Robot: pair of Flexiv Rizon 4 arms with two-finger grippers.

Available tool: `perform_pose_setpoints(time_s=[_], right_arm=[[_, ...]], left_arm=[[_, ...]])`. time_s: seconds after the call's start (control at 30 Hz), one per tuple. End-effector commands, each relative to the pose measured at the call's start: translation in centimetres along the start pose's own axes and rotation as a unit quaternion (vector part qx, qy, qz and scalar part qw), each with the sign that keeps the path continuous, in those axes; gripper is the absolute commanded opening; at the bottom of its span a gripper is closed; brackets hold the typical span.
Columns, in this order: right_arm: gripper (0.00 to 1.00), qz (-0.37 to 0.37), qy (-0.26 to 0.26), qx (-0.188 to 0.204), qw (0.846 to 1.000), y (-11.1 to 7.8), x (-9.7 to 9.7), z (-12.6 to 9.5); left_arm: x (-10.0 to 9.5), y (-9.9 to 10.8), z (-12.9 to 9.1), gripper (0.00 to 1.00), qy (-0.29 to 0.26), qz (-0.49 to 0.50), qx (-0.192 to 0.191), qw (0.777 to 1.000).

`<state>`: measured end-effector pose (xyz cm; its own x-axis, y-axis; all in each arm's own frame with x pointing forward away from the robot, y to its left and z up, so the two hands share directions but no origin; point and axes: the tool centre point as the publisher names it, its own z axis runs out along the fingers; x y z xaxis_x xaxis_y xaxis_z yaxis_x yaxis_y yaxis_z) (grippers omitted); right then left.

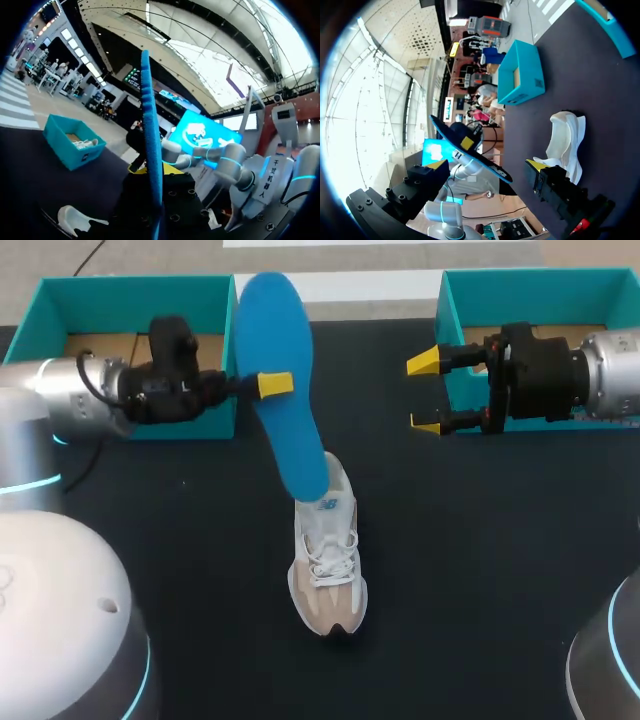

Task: Take the shoe out of the shoebox, open the shoe tongue, remove and reinsert the insole, then place the shoe into the shoebox

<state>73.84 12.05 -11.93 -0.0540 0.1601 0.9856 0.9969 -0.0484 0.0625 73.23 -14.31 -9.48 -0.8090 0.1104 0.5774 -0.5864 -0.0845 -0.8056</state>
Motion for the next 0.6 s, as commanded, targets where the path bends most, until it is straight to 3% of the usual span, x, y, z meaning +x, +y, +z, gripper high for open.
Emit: perform_pose_setpoints(time_s=[0.03,0.3,0.6], right_arm=[[1.0,0.001,-0.001,0.0,1.0,0.1,0.0,0.2],[1.0,0.001,-0.001,0.0,1.0,0.1,0.0,0.2],[1.0,0.001,-0.001,0.0,1.0,0.1,0.0,0.2]], left_arm=[[0.0,0.2,0.4,0.0,-0.031,-0.248,-0.031,0.968],[-1.5,2.0,0.8,0.0,-0.045,-0.34,-0.024,0.939],[-2.3,2.4,1.2,0.0,-0.051,-0.396,-0.022,0.917]])
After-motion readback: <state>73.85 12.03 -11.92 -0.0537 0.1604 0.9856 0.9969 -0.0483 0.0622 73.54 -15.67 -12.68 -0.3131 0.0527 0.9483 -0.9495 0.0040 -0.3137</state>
